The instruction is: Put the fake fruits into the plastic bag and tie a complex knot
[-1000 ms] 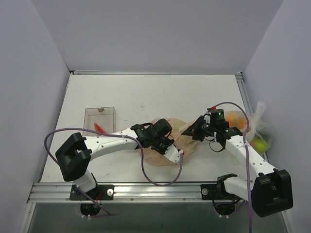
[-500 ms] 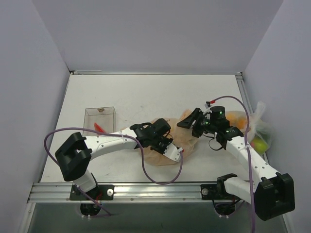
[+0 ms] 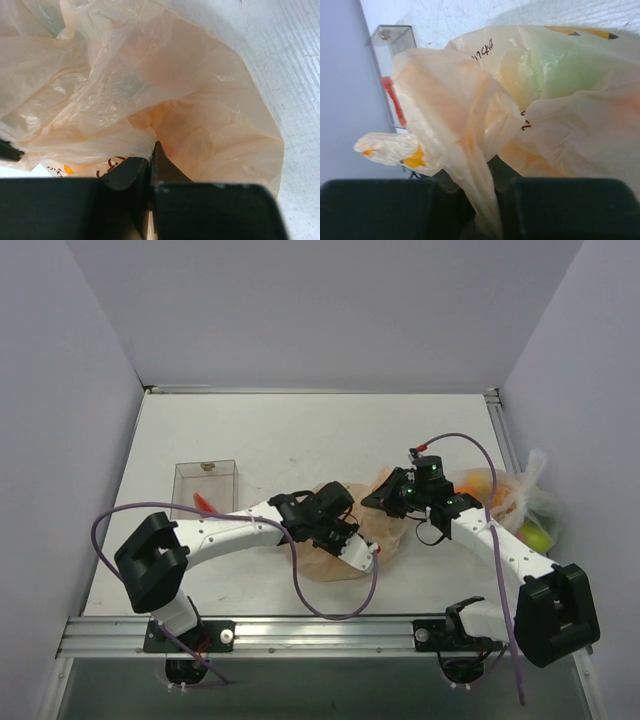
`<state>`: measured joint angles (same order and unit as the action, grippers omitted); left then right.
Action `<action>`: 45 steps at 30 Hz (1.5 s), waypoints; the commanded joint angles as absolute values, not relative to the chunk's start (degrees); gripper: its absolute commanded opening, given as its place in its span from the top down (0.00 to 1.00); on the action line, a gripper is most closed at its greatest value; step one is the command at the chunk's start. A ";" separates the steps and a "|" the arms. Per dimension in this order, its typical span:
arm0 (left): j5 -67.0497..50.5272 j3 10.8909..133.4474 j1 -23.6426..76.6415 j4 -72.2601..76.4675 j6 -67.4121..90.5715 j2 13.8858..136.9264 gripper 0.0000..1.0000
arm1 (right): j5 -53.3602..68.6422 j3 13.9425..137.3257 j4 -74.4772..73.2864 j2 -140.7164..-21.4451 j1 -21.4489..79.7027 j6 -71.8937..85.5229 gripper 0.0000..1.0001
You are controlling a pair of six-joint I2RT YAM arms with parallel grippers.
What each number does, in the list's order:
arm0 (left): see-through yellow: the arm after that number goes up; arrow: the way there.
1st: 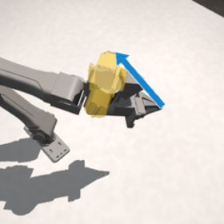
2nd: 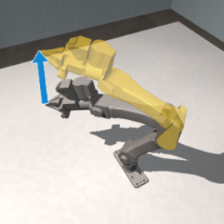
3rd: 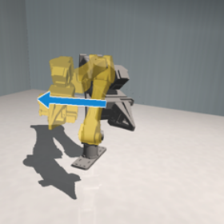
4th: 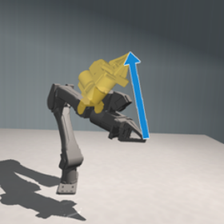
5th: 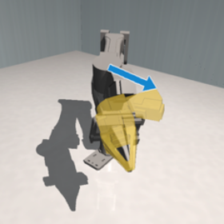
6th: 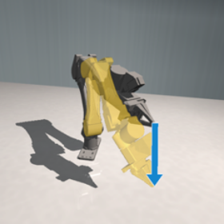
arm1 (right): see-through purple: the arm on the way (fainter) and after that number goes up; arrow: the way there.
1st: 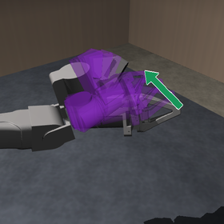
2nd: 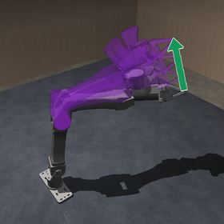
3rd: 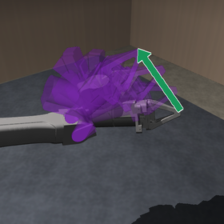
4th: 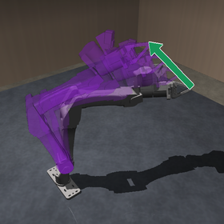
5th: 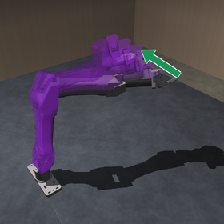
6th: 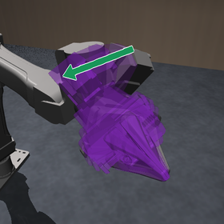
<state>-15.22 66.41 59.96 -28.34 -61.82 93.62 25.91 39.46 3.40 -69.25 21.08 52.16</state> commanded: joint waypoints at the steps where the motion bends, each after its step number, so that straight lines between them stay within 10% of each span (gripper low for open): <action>1: -17.67 69.60 60.12 -26.37 -58.47 92.90 0.86 | 24.87 42.01 6.33 -70.31 21.44 48.53 1.00; 5: -21.26 71.45 57.66 -27.51 -48.10 86.25 0.43 | 25.22 44.65 3.17 -69.44 21.36 40.98 1.00; 9: -30.83 71.72 48.73 -28.12 -33.71 76.13 0.27 | 26.80 44.39 3.08 -68.03 21.36 37.28 1.00; 15: -35.51 67.26 33.34 -29.70 -19.53 61.63 0.20 | 29.00 44.38 2.99 -66.36 21.36 33.14 1.00; 26: -34.55 60.73 14.41 -54.14 -44.91 58.44 0.16 | 30.76 45.35 0.79 -66.18 21.62 26.37 1.00; 45: -31.46 52.83 10.28 -45.44 44.81 55.28 0.03 | 25.31 44.39 0.53 -62.84 23.46 23.91 1.00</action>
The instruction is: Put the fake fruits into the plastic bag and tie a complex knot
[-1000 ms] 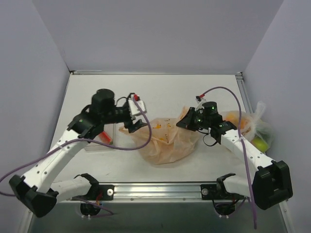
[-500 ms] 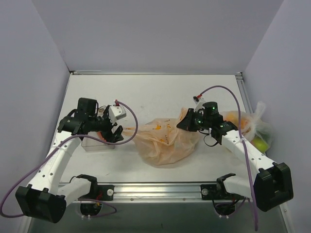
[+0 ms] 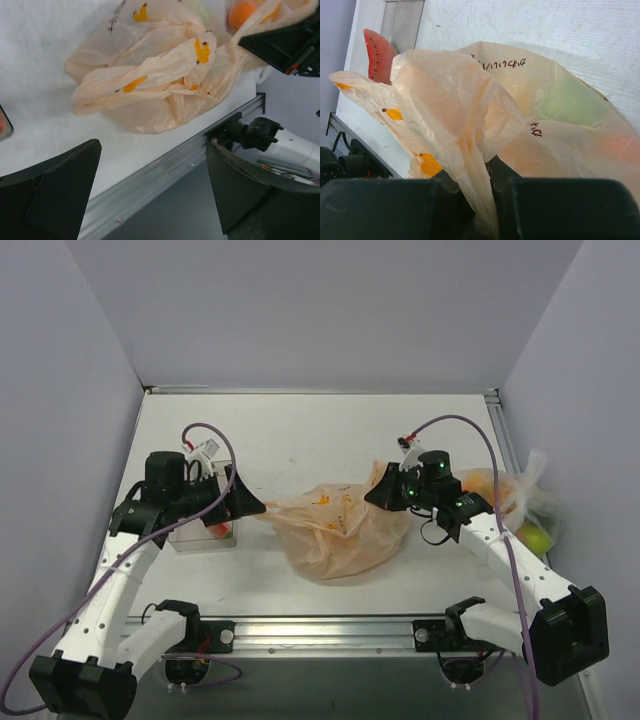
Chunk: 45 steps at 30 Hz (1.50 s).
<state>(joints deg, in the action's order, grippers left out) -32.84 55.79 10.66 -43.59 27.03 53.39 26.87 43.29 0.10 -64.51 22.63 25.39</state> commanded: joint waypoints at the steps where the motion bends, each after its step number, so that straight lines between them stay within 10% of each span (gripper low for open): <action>1: -31.03 51.60 10.28 -44.74 46.74 55.02 0.03 | 26.01 44.38 0.61 -62.93 23.90 23.82 1.00; 17: -10.92 54.75 31.89 -37.27 74.52 63.54 0.03 | 28.39 44.30 2.11 -64.86 29.26 19.60 1.00; 45: 18.55 62.67 47.19 -40.95 77.96 72.77 0.03 | 29.79 44.03 3.95 -64.86 32.87 18.90 1.00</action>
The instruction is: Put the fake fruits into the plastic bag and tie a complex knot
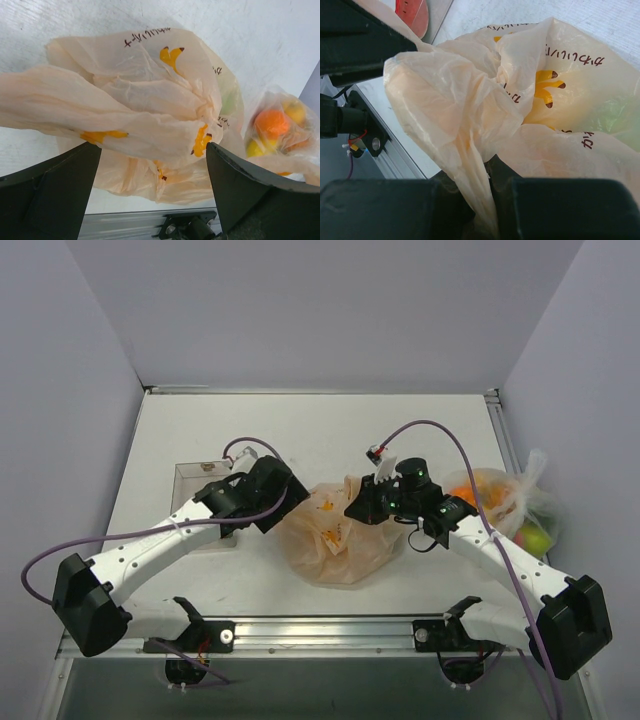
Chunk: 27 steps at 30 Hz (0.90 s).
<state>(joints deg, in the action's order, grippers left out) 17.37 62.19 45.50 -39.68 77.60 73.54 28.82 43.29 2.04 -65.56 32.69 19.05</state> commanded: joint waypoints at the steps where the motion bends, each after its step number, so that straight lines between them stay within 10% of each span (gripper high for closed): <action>1: 18.11 62.58 47.55 -41.39 77.87 72.69 0.03 | 29.79 44.12 3.96 -64.86 32.96 18.90 1.00; 13: 21.18 62.49 46.15 -40.61 77.26 77.78 0.03 | 29.71 43.68 3.16 -64.34 32.87 18.28 1.00; 21: 19.78 58.10 43.95 -23.31 65.49 74.89 0.23 | 30.50 43.59 1.85 -64.42 32.52 17.75 1.00; 23: 18.46 55.90 43.33 -20.06 63.28 73.39 0.03 | 30.93 43.86 1.50 -64.60 32.26 17.58 1.00; 27: 17.41 54.76 42.45 -20.04 64.07 74.18 0.03 | 31.11 43.95 1.41 -64.95 31.99 17.75 1.00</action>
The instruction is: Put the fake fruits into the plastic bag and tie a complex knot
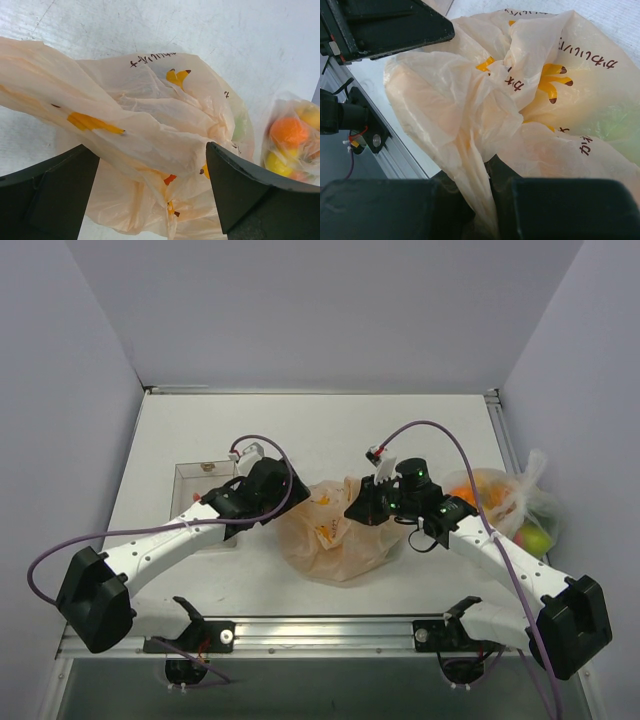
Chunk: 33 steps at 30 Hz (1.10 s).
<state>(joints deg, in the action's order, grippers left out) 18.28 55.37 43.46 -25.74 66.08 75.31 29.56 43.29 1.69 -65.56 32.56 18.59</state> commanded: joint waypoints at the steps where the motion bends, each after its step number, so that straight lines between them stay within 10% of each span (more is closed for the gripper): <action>1: 17.40 54.76 42.36 -19.87 64.07 74.27 0.02 | 31.11 43.95 1.41 -64.95 31.91 17.84 1.00; 9: 10.65 51.15 38.94 -13.18 60.21 75.41 0.08 | 31.55 44.65 0.44 -65.21 31.47 17.75 1.00; 12: 8.97 51.33 37.79 -13.27 59.94 76.38 0.32 | 31.46 44.47 0.44 -65.30 31.55 17.75 1.00; 13: 7.75 50.98 37.53 -12.75 59.59 76.46 0.67 | 31.55 44.47 0.44 -65.30 31.55 17.75 1.00; 14: 7.73 50.89 37.27 -12.74 59.15 76.46 0.77 | 31.55 44.39 0.44 -65.30 31.47 17.84 1.00; 25: 7.13 48.87 37.62 -5.90 32.15 67.17 1.00 | 33.48 48.94 -7.28 -67.50 28.22 13.63 1.00; 33: -40.44 44.12 37.53 1.59 -6.64 60.47 1.00 | 41.03 62.40 -21.97 -76.64 25.31 5.28 1.00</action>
